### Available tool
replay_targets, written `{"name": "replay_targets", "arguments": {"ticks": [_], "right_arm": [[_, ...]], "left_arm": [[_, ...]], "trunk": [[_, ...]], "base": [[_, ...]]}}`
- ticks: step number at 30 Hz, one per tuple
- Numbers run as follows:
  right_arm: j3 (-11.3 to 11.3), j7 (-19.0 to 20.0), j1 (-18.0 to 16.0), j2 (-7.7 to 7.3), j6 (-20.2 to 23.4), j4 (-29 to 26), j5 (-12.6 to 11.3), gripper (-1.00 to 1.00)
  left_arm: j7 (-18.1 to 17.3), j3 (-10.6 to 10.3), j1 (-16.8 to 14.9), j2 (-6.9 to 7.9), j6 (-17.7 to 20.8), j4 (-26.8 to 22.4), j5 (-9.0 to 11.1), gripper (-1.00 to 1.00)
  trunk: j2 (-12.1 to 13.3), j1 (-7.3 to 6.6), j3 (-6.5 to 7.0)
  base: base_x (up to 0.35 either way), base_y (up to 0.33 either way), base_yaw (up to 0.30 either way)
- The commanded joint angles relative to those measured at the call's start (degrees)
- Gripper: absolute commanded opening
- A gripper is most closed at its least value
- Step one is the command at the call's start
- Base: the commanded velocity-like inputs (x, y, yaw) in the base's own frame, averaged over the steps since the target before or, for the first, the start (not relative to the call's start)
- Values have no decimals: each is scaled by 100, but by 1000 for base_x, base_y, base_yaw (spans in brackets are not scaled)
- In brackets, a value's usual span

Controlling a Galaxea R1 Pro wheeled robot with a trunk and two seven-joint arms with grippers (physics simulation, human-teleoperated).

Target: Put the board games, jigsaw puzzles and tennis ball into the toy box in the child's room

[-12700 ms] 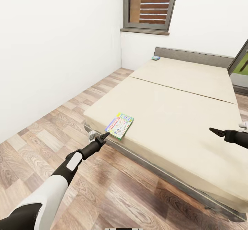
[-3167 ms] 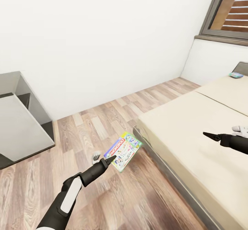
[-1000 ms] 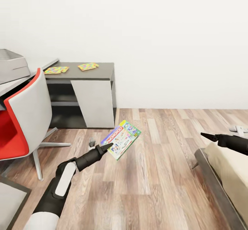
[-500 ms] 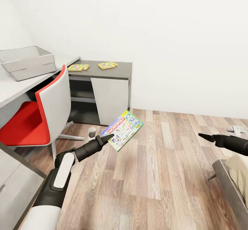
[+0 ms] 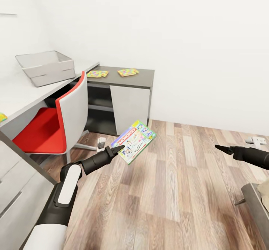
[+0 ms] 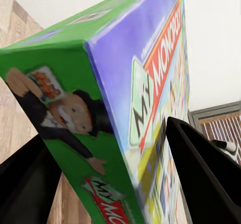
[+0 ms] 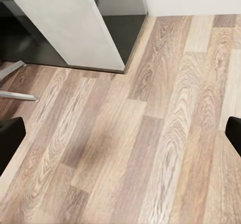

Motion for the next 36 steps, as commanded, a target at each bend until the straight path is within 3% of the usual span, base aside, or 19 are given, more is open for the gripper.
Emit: {"name": "replay_targets", "arguments": {"ticks": [1, 7, 16, 36], "right_arm": [[-5, -9, -3, -1, 41, 0, -38, 100], [-4, -9, -3, 0, 40, -1, -38, 100], [-5, -9, 3, 0, 31, -1, -42, 100], [-4, -8, 60, 63, 28, -1, -39, 100]], "left_arm": [[-17, 15, -2, -9, 39, -22, -24, -100], [-7, -2, 9, -14, 56, -85, 36, -100], [43, -335, -6, 11, 116, -115, 454, -100], [65, -448, -39, 46, 128, -74, 574, -100]], "trunk": [[40, -23, 14], [280, -155, 122], [641, -353, 283], [1444, -792, 642]], "base": [[0, 0, 41], [0, 0, 27], [0, 0, 7], [0, 0, 1]]}}
